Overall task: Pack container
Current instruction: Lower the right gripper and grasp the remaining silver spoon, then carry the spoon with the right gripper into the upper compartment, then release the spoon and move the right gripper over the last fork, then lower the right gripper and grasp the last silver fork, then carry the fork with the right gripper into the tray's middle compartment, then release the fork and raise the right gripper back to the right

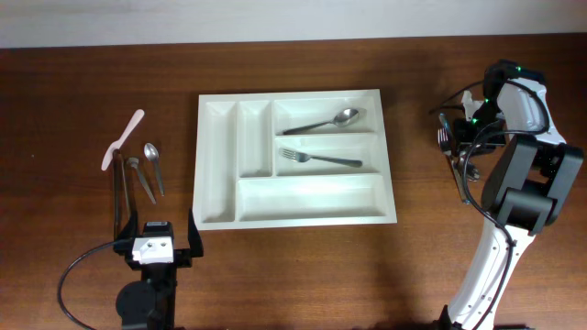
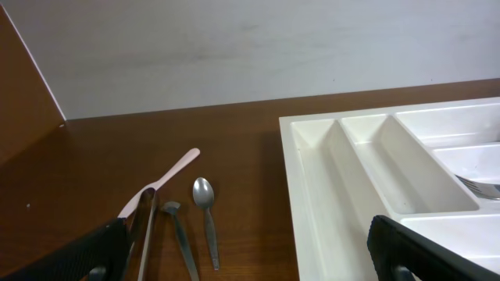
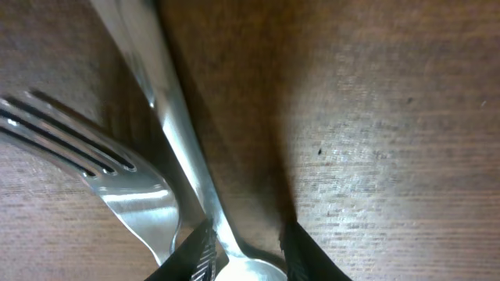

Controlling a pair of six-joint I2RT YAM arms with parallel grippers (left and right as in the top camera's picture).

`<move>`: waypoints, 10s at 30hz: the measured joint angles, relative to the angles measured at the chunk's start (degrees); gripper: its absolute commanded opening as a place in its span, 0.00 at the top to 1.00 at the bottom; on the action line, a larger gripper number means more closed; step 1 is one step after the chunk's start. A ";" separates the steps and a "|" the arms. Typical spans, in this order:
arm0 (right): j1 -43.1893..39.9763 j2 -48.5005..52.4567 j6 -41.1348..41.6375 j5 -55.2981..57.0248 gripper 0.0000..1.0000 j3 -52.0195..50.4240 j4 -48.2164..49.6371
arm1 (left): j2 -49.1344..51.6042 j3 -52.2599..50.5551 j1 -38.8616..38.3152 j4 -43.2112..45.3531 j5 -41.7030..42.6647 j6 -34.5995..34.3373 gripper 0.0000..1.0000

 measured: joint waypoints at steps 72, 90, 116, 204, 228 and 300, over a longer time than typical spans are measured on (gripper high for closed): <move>30.34 1.18 -40.46 -13.29 0.96 29.05 -4.59 | 0.00 0.00 0.00 0.00 0.00 0.00 0.01; 31.80 9.18 -45.09 -14.38 0.74 29.05 -1.90 | 0.00 0.00 0.00 0.00 0.00 0.00 0.01; 24.68 7.69 -5.35 -11.63 0.59 44.96 -12.15 | 0.00 0.00 0.00 0.00 0.00 0.00 0.01; 5.40 4.46 2.21 -0.72 0.96 6.45 -10.82 | 0.00 0.00 0.00 0.00 0.00 0.00 0.01; 12.48 5.14 -8.07 -9.07 0.96 39.23 -19.10 | 0.00 0.00 0.00 0.00 0.00 0.00 0.01; 8.33 5.16 17.81 5.62 0.01 43.17 -4.44 | 0.00 0.00 0.00 0.00 0.00 0.00 0.01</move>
